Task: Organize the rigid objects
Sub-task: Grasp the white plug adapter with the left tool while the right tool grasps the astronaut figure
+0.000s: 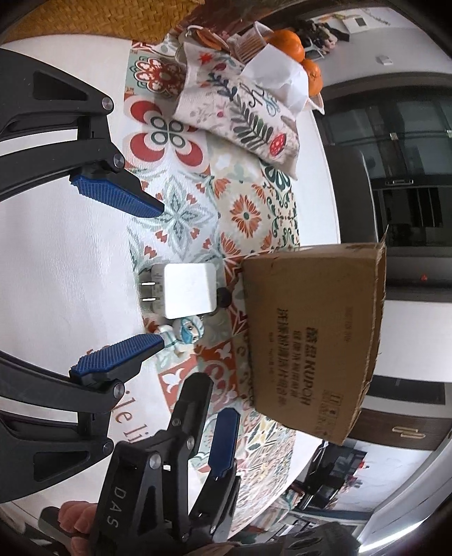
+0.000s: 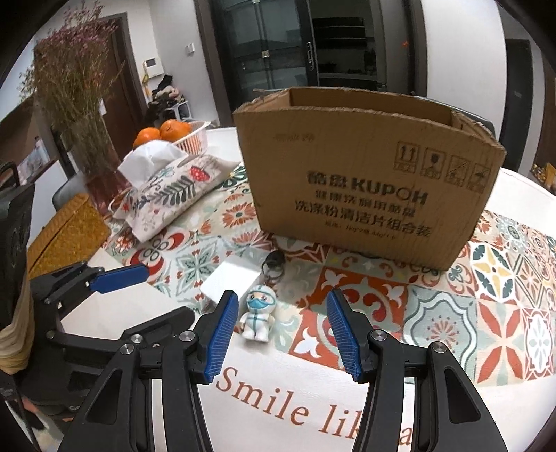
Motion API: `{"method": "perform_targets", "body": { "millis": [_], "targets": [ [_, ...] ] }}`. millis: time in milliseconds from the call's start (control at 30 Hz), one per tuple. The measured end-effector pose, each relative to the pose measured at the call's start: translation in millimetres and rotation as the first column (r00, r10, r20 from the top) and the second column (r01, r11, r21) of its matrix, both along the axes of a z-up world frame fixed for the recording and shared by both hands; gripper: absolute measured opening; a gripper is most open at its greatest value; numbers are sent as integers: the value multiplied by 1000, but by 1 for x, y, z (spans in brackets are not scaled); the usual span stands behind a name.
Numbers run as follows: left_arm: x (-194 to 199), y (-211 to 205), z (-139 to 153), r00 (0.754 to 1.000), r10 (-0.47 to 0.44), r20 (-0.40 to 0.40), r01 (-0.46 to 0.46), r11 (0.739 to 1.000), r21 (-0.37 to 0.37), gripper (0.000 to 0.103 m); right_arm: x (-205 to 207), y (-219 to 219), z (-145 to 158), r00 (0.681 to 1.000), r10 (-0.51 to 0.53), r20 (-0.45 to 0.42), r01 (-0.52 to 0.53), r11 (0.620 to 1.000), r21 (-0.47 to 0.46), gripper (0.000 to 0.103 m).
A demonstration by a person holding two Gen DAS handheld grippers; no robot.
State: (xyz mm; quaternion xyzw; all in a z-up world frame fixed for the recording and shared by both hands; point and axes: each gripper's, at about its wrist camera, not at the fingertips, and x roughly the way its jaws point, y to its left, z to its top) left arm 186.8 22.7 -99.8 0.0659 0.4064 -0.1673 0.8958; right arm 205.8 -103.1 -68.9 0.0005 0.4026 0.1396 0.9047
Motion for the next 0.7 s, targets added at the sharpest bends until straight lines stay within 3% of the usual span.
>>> {"method": "perform_targets", "body": {
  "millis": [700],
  "targets": [
    [25, -9, -27, 999, -28, -19, 27, 999, -46, 66, 26, 5, -37, 993, 40, -111, -28, 994, 105, 50]
  ]
}}
